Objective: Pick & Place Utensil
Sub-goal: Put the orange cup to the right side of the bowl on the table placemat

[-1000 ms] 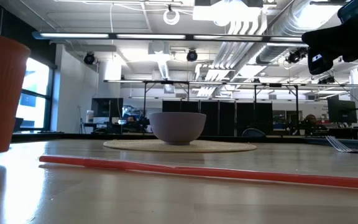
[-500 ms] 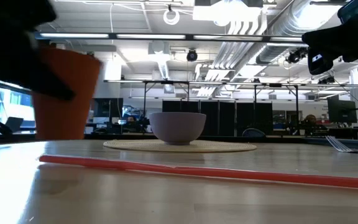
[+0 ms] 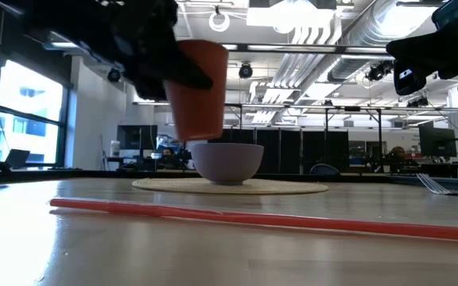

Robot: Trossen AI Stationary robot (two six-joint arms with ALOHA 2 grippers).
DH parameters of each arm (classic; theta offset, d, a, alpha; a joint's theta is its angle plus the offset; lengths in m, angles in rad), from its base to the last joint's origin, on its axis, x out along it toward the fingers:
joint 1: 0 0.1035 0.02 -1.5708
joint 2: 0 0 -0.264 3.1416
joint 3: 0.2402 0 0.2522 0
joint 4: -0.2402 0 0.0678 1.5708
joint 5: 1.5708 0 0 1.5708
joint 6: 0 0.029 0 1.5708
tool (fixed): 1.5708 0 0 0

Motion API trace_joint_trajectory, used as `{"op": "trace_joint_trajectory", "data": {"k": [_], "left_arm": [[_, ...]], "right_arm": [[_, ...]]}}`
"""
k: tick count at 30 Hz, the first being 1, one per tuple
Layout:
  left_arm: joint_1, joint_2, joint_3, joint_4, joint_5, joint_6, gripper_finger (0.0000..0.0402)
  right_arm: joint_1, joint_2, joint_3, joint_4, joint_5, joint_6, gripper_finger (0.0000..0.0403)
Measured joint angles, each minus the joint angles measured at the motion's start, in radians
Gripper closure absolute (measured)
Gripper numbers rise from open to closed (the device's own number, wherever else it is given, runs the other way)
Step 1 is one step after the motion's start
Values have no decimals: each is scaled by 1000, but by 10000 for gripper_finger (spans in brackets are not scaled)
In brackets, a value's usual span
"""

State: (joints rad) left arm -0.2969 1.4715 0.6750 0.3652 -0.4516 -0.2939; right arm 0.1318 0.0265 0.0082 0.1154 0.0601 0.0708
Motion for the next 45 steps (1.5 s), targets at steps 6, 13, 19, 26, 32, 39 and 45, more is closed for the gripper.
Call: {"op": "trace_joint_trajectory", "data": {"k": [6, 13, 19, 26, 32, 39, 45], "left_arm": [[107, 48, 1, 72, 45, 2, 114], [148, 182, 95, 75, 44, 2, 114], [147, 268, 170, 48, -20, 6, 114], [148, 304, 182, 51, -100, -12, 114], [147, 351, 183, 46, -119, -52, 114], [147, 372, 183, 51, -130, -76, 112], [147, 372, 183, 53, -104, -77, 61]], "right_arm": [[0, 0, 0, 0, 0, 0, 395], [0, 0, 0, -6, -8, 132, 394], [0, 0, 0, -7, -8, 150, 396], [0, 0, 0, -8, -7, 153, 398], [0, 0, 0, 2, -6, 154, 398], [0, 0, 0, 75, -7, 155, 398], [0, 0, 0, 85, 1, 179, 398]]}}
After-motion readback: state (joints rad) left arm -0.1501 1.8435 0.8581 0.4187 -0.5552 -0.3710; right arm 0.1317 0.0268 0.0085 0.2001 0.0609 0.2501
